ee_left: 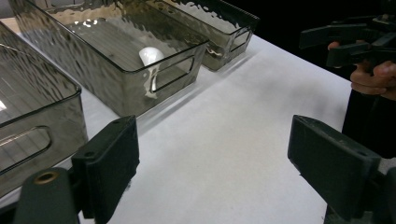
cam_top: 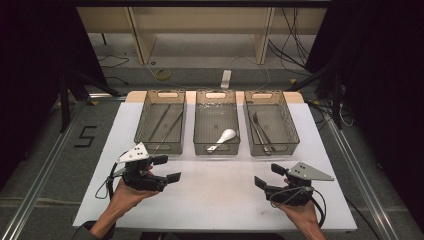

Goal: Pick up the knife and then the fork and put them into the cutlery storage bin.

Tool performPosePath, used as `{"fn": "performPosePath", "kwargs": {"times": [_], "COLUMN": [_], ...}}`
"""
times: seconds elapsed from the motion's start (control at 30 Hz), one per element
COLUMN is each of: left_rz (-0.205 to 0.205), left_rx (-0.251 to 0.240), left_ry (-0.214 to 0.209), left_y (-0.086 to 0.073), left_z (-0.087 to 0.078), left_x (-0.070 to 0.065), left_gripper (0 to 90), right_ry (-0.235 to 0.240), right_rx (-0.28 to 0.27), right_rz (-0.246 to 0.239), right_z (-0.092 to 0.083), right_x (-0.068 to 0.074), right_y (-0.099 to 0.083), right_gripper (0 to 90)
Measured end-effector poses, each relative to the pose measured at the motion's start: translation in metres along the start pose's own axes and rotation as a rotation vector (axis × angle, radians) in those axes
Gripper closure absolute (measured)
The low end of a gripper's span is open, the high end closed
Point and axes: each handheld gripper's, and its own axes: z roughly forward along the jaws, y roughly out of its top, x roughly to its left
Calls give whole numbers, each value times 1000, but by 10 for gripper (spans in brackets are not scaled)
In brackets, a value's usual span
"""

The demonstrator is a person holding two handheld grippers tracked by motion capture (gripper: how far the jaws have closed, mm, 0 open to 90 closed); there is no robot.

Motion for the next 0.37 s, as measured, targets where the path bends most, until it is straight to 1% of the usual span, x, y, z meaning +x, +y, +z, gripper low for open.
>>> {"fn": "performPosePath", "kwargs": {"times": [0.07, 0.13, 0.23, 0.37], "left_rz": [-6, 5, 10, 1], "left_rx": [-6, -2, 3, 3], "left_ry": [2, -1, -2, 2], "left_y": [0, 1, 1, 1], "left_z": [0, 0, 1, 1], "left_x": [0, -1, -2, -1], "left_gripper": [161, 161, 161, 161], "right_ry": [1, 3, -1, 0], "right_rx": [0, 1, 7, 5], "right_rz": [-9, -3, 1, -2], "right_z": [0, 1, 1, 0], "right_x": [1, 0, 0, 0], "right_y": [0, 0, 0, 0], "right_gripper": [226, 225, 224, 224]}}
